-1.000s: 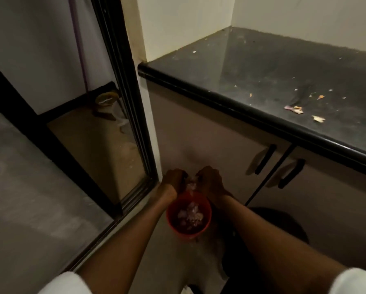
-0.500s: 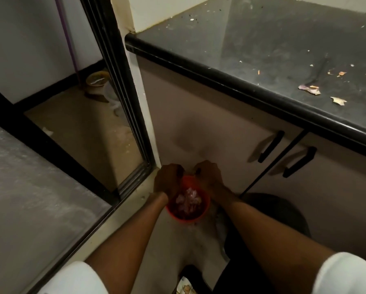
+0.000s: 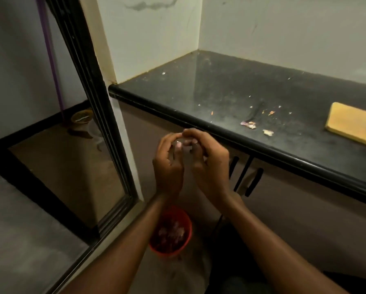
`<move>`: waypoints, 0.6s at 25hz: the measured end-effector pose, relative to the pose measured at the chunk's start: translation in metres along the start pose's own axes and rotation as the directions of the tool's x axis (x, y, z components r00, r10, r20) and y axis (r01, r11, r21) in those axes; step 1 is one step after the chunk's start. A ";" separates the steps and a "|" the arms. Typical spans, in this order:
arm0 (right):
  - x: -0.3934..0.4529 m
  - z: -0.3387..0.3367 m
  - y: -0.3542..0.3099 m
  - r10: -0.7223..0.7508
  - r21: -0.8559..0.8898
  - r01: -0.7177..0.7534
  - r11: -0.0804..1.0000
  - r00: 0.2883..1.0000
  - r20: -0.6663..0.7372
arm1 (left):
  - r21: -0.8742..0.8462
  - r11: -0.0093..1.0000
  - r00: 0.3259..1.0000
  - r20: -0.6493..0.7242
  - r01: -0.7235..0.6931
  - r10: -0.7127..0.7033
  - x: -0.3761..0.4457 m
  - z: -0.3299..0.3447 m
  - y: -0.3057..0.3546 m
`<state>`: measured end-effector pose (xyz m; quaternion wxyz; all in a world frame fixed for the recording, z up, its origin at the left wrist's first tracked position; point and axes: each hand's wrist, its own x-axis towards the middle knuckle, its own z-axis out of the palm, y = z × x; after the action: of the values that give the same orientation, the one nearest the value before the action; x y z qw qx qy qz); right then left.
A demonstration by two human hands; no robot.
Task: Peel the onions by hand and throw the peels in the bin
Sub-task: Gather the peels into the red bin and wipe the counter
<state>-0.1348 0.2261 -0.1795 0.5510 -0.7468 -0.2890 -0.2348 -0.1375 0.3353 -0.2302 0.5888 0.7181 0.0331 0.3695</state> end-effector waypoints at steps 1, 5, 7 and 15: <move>0.013 -0.018 -0.012 -0.022 0.026 0.023 0.999 0.999 -0.046 | -0.167 0.983 0.995 -0.048 0.077 -0.086 0.003 0.014 0.020; 0.061 -0.098 -0.024 -0.021 -0.071 0.015 0.997 0.996 -0.090 | -0.882 0.349 0.815 0.064 0.316 -0.576 0.011 0.049 0.079; 0.085 -0.141 -0.006 0.093 -0.210 -0.098 0.973 0.995 -0.033 | -0.956 0.030 0.693 0.189 0.291 -0.696 -0.004 0.063 0.094; 0.085 -0.169 0.015 0.540 -0.711 -0.124 0.692 0.742 0.396 | -0.999 0.005 0.690 0.021 0.036 -0.724 -0.027 0.136 0.110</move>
<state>-0.0685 0.0751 -0.0859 0.1796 -0.9637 -0.1951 0.0293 -0.1222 0.1769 -0.1526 0.9465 -0.0157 0.1493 0.2856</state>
